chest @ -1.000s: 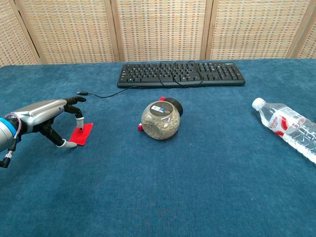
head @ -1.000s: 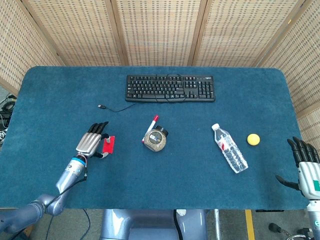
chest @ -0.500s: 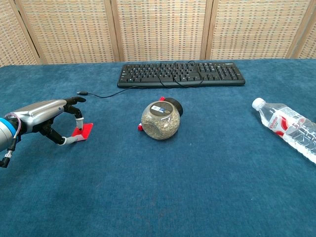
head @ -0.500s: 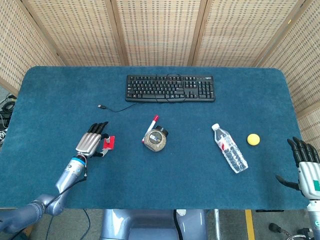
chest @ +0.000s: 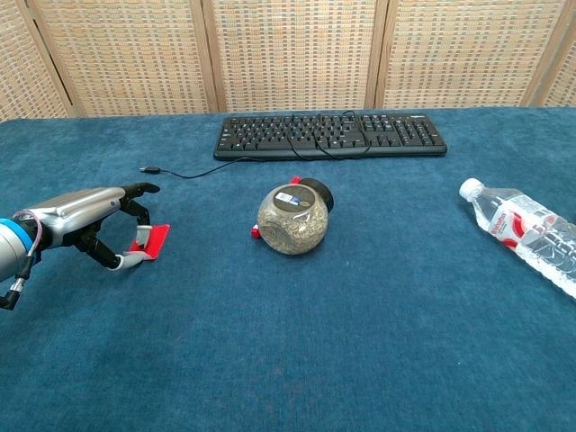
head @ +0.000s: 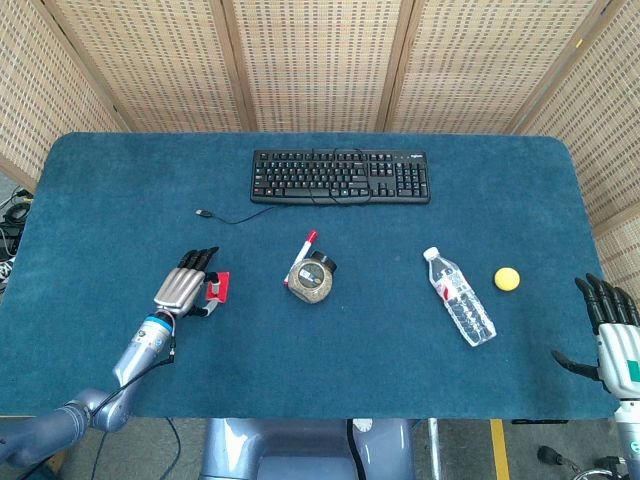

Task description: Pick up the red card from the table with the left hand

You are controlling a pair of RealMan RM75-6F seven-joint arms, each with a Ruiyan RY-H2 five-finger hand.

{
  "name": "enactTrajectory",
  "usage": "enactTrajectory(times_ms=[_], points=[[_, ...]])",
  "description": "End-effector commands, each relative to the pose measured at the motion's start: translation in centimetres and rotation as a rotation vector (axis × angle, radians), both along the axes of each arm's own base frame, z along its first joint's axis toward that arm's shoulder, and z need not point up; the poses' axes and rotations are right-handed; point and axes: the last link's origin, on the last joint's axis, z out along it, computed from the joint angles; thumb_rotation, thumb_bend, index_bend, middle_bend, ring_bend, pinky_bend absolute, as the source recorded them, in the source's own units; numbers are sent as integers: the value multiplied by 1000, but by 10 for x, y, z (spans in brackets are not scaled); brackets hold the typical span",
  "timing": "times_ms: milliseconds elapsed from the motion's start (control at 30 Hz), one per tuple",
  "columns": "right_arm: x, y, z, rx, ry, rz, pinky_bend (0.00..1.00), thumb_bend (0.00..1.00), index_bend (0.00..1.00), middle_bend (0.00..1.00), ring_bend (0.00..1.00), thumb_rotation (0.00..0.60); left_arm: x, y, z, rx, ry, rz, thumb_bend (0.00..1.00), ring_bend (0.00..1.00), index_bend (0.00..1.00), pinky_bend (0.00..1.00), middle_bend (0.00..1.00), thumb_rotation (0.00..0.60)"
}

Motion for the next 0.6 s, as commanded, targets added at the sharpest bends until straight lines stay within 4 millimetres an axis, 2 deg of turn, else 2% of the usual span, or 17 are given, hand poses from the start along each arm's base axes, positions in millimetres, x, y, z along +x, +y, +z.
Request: enactTrajectory(times_ms=[33,267,600], points=[[0,0,0,0,0,0,0,0,0,0,0,600,0,0,0,-1,5,-1,344,0,590,0,0,600],[0,0,0,0,-1,0,0,0,0,0,0,600,0,0,-3,-1,23,-2,369,0,644,0,0,600],[0,0,1,0,-4,-1,0,0,0,0,0,600,-1,1,-3,7,42,2,442,0,634,0,0,600]])
